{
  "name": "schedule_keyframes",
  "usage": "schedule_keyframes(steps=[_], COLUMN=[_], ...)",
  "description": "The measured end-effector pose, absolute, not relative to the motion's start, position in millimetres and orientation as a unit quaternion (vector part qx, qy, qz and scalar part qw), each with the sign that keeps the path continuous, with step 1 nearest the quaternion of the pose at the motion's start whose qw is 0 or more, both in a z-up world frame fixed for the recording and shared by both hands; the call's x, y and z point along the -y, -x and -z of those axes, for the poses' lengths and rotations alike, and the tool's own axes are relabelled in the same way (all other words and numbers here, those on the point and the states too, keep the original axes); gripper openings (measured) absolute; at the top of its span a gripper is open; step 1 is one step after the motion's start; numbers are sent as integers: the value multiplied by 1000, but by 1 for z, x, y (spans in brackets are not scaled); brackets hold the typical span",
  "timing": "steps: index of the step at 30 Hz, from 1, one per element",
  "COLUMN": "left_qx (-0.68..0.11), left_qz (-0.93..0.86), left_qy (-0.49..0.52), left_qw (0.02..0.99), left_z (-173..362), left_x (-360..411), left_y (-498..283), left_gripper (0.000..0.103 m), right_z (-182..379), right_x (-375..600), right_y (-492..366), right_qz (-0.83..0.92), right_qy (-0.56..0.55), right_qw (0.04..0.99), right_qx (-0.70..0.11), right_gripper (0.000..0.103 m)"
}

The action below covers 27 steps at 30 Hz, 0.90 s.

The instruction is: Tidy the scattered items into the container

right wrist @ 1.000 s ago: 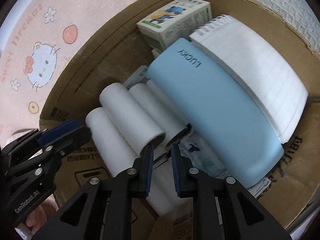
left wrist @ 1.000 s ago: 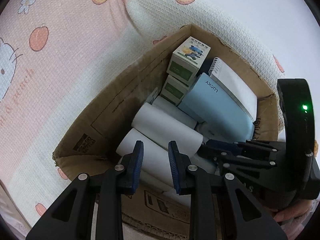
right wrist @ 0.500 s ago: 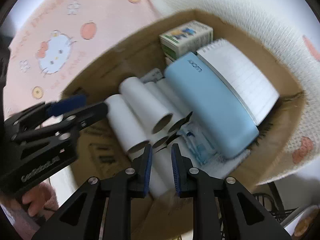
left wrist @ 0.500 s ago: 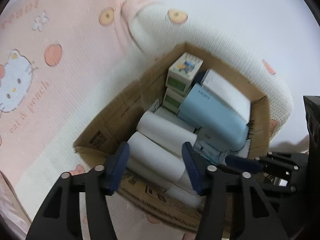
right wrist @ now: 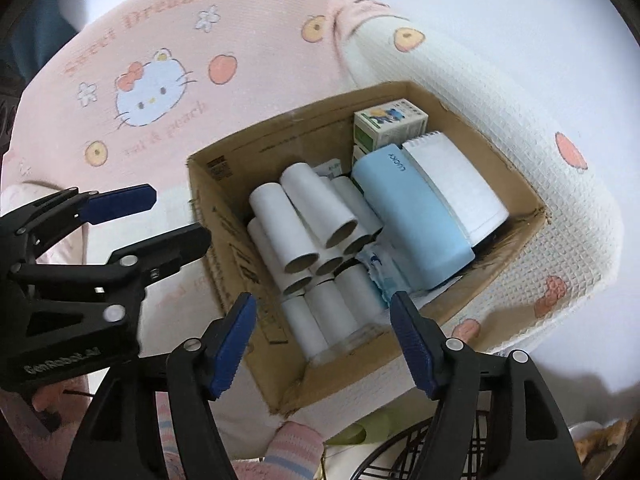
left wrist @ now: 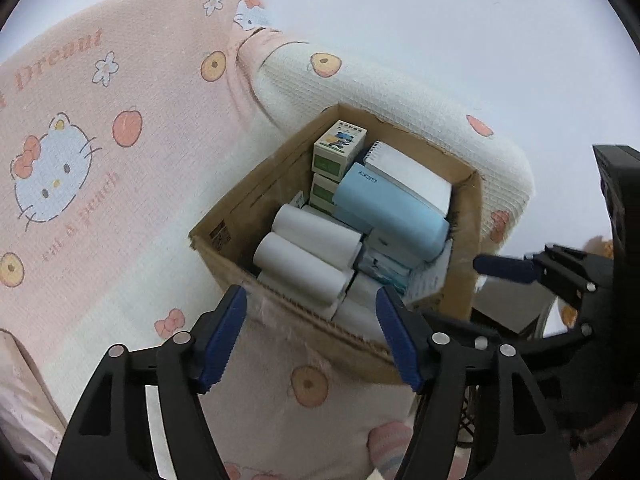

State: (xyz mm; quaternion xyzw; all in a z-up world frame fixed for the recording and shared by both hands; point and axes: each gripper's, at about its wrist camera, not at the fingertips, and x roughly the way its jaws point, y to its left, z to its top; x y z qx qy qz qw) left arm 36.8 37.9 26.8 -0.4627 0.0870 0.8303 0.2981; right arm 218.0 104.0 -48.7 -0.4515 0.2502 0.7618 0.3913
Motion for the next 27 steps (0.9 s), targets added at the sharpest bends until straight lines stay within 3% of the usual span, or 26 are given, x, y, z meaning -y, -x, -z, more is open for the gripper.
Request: schedule_keyframes(steps=[10,14,27], left_qx=[-119,-106,-139], left_qz=[-838,-830,-841], left_qy=[442,442,434], left_qw=[297,324,291], left_z=[-53,-63,-66], left_x=[-23,-20,-25], left_y=[-69,-76,-84], left_gripper=[76,76,77], right_z=[21,12,7], right_x=[-78,-69,-62], right_y=[-228,-233,-235], right_qz=[-766,-760,-764], right_qy=[453,454,454], right_qw=[408,429,430], right_qx=[-203,-177,-162], right_gripper=[71,79,81])
